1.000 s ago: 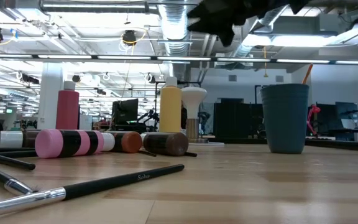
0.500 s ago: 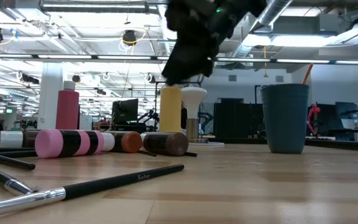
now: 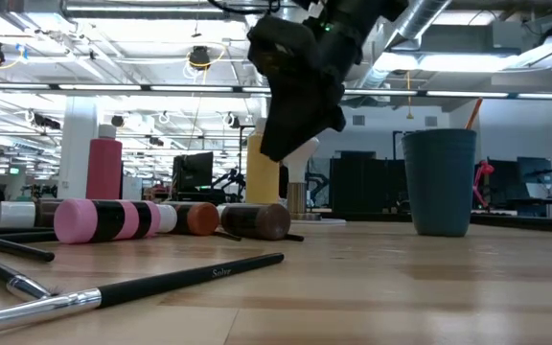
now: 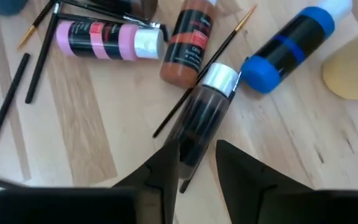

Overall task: Pick & Place Paint Supplies
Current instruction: Put the small dark green paint bottle into the transparent bin

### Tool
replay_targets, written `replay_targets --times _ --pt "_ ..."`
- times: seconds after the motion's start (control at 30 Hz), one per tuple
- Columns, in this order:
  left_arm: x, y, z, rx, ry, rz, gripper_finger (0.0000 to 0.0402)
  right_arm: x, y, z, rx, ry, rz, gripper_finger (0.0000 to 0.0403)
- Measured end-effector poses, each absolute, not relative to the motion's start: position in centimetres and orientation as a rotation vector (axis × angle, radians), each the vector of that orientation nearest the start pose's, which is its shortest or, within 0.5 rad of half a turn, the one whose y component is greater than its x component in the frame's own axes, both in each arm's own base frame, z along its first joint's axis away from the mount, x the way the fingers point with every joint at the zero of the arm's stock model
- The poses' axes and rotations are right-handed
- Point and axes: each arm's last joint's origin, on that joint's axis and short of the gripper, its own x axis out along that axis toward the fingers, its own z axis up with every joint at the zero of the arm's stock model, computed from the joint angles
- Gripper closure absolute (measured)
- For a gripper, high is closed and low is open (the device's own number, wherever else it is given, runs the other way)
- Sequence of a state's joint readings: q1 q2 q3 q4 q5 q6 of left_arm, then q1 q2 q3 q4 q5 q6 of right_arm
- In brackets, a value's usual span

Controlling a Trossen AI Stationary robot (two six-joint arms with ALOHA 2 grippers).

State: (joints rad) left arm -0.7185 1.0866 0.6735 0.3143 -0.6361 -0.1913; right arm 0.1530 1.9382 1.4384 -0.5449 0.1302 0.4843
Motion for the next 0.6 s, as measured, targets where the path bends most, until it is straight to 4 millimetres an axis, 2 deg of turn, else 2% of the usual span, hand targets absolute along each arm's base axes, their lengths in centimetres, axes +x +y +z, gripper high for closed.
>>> replay_targets --times 0.33,0.6 --pt "18.9 -14.3 28.6 -0.135 0.078 -0.075 0.0192 39.9 8.1 20.1 0.243 0.976 -0.282 0.0263" --pt "18.8 -14.3 28.6 -0.138 0.081 -0.117 0.0192 40.7 8.7 16.2 0.233 1.041 -0.328 0.0183"
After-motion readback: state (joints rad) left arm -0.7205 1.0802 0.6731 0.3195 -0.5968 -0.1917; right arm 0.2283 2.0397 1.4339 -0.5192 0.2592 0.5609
